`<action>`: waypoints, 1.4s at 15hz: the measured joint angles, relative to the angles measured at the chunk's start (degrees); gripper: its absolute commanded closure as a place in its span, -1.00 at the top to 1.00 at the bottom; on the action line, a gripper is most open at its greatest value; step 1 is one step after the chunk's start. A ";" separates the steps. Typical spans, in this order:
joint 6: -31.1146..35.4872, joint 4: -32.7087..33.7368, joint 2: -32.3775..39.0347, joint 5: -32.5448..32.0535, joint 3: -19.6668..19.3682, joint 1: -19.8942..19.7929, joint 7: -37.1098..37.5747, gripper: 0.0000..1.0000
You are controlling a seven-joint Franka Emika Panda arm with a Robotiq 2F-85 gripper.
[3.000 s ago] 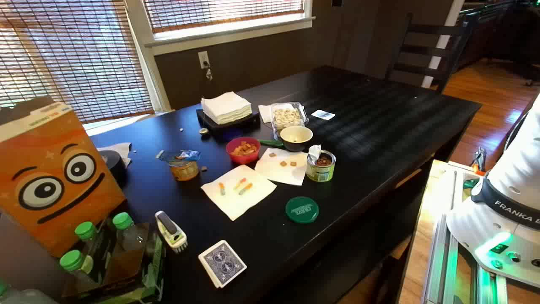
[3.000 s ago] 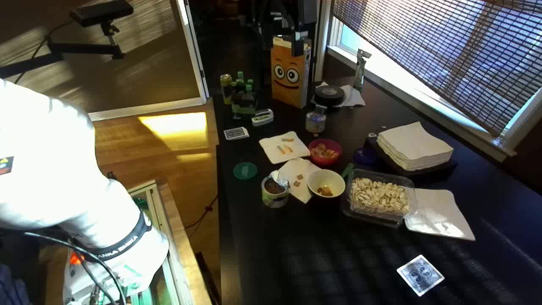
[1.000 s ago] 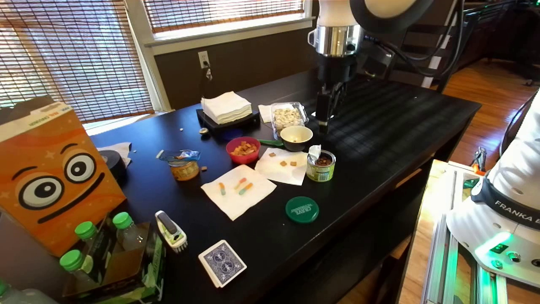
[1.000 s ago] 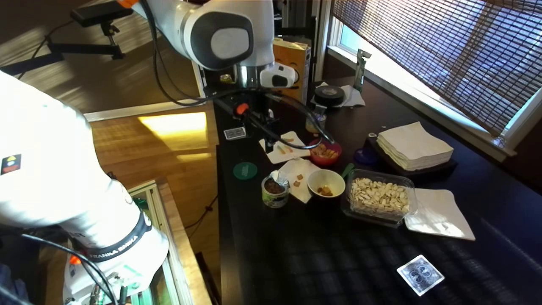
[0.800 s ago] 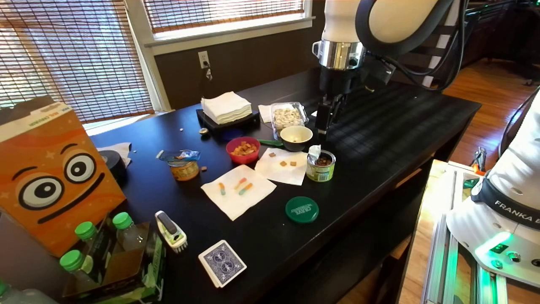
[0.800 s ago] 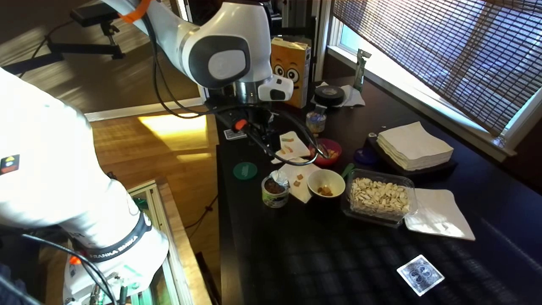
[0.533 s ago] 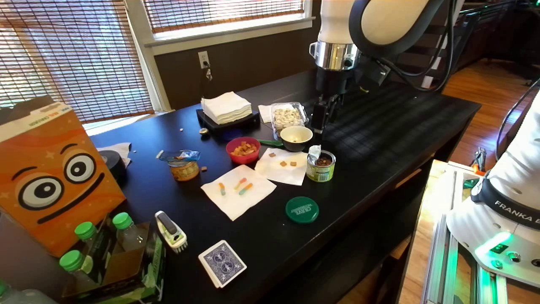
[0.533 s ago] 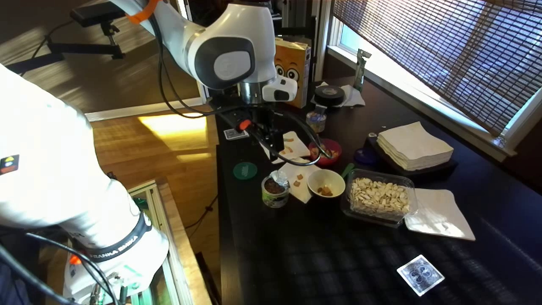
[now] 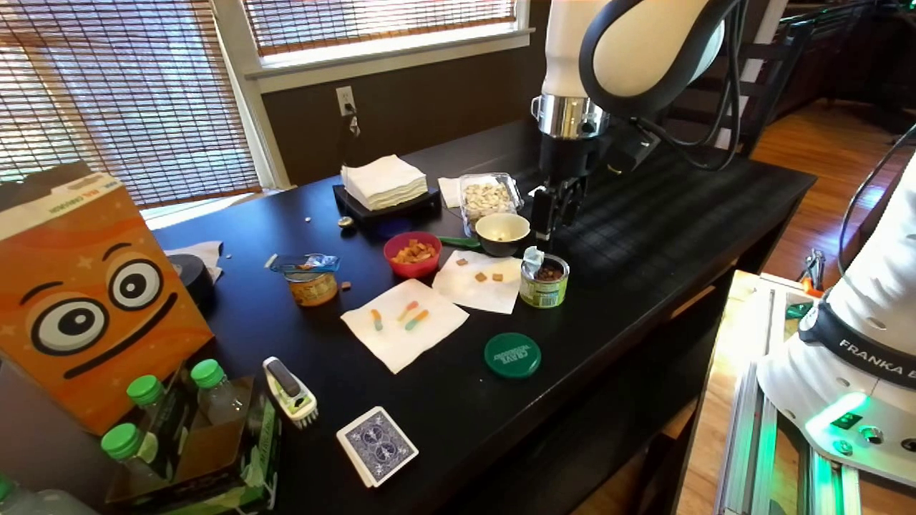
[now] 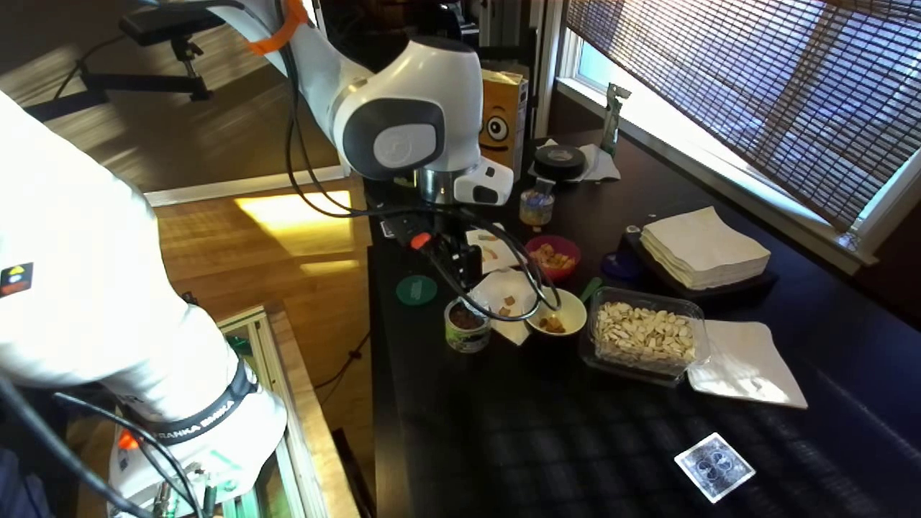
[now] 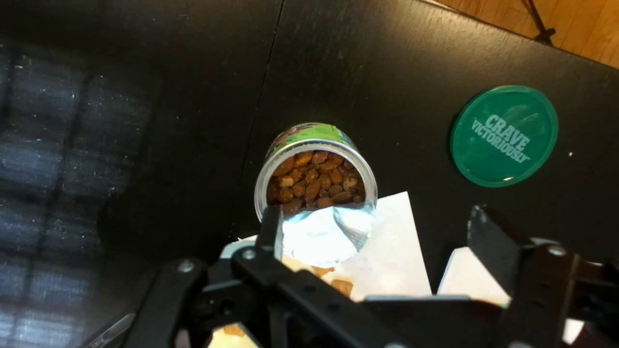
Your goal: Take some objects out of the yellow can and put them in the bowl.
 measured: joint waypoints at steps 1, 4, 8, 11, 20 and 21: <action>0.87 0.00 1.09 0.65 -0.27 0.00 -0.08 0.37; 4.21 0.01 4.28 1.82 -0.41 0.01 -0.10 -0.07; 8.23 0.02 8.31 2.99 -0.25 0.16 -0.16 -0.60; 12.02 0.03 11.33 2.77 -0.20 0.05 0.82 -0.98; 19.25 0.11 17.03 -5.72 -2.31 -0.14 10.72 -0.59; 19.43 0.12 17.29 -7.28 -2.94 -0.06 12.19 -0.21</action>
